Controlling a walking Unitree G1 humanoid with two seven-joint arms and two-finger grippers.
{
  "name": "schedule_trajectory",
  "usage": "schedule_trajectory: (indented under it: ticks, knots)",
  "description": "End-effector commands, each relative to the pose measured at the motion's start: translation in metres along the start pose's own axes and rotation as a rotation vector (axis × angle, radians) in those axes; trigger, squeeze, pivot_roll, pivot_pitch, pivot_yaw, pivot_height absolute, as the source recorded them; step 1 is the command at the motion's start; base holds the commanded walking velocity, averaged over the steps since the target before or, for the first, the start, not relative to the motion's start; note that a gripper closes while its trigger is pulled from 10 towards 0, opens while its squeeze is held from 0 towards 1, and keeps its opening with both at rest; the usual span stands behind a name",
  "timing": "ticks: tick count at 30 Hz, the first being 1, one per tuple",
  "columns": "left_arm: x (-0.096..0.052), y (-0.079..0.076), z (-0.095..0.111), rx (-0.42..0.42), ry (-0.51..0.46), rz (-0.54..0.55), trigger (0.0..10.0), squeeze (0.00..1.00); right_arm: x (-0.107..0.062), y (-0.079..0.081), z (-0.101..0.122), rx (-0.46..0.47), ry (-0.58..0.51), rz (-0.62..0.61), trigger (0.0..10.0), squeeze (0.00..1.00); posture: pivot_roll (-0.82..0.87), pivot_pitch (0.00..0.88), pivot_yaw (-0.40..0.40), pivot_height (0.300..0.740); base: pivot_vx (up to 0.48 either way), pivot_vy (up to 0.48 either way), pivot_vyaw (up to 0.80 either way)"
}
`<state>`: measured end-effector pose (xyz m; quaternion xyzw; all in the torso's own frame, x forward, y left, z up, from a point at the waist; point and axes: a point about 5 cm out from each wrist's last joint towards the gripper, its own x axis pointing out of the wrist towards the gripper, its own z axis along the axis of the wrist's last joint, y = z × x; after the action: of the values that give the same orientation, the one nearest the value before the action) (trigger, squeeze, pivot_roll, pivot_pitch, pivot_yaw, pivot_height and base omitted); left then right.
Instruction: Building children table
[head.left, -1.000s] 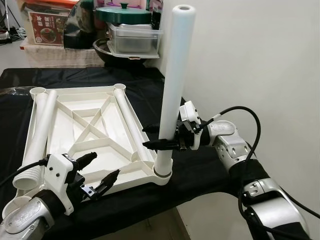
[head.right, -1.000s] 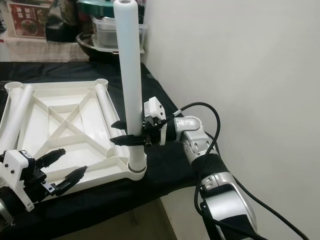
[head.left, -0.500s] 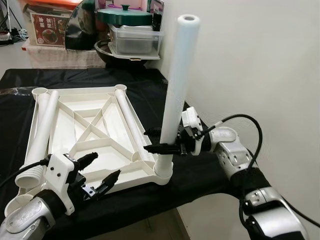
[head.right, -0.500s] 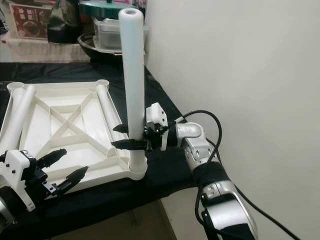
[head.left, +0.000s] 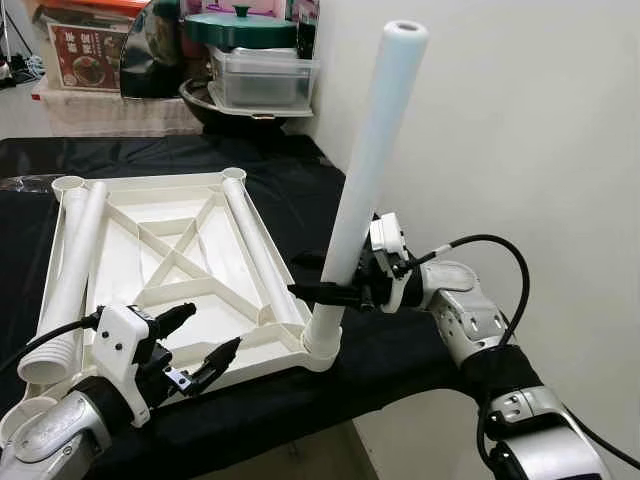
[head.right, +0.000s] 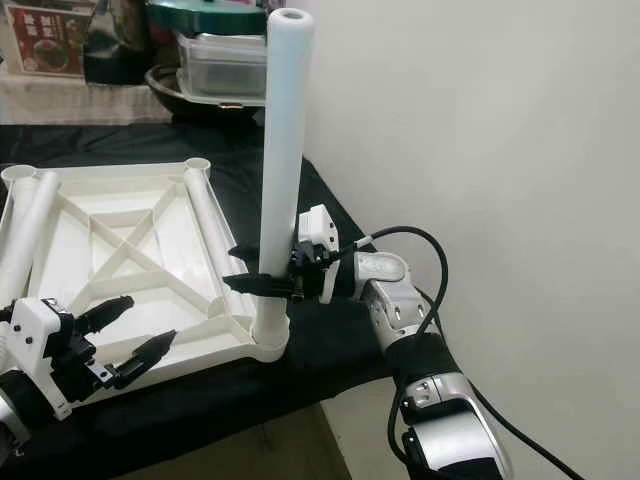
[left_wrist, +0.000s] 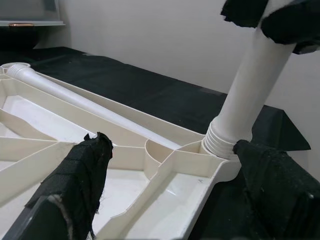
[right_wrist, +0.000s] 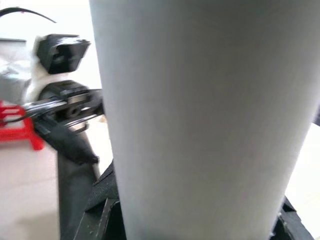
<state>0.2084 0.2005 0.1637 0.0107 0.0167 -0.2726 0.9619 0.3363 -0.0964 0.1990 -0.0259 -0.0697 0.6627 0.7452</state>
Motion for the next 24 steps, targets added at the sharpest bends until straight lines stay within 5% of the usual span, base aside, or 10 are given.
schedule_trajectory:
  ticks: [1,3,7,14,18,20,22,24]
  knots:
    - [0.0,-0.003,-0.003,-0.019,0.006,-0.005,10.0,0.0,0.005,0.001,-0.026,0.13,0.063,-0.095,0.0,0.0,0.16,0.0,-0.162,0.74,0.0,0.0,0.0]
    - [0.0,-0.003,-0.003,-0.019,0.006,-0.005,10.0,0.0,0.005,0.001,-0.026,0.13,0.063,-0.095,0.0,0.0,0.16,0.0,-0.162,0.74,0.0,0.0,0.0]
    - [0.0,-0.003,-0.003,-0.021,0.002,-0.001,10.0,0.0,0.013,0.004,-0.038,0.236,0.038,-0.308,0.0,0.0,0.16,0.0,-0.159,0.74,0.0,0.0,0.0]
    - [0.001,-0.001,-0.003,-0.017,0.003,-0.003,10.0,0.0,0.012,0.015,-0.05,0.253,0.041,-0.464,0.0,0.0,0.15,0.0,-0.15,0.74,0.0,0.0,0.0]
    - [0.001,0.0,-0.002,-0.015,0.002,-0.002,10.0,0.0,0.005,0.01,-0.057,0.29,0.038,-0.695,0.0,0.0,0.15,0.0,-0.146,0.74,0.0,0.0,0.0]
    - [0.002,0.001,-0.002,-0.012,-0.001,0.004,10.0,0.0,-0.015,0.0,-0.063,0.281,0.072,-1.07,0.0,0.0,0.15,0.0,-0.141,0.74,0.0,0.0,0.0]
    - [0.002,0.001,-0.002,-0.012,-0.001,0.004,10.0,0.0,-0.015,0.0,-0.063,0.281,0.072,-1.07,0.0,0.0,0.15,0.0,-0.141,0.74,0.0,0.0,0.0]
    - [0.003,0.002,-0.002,-0.005,-0.001,0.013,10.0,0.0,-0.028,0.004,-0.069,0.282,0.116,-1.32,0.0,0.0,0.16,0.0,-0.139,0.74,0.0,0.0,0.0]
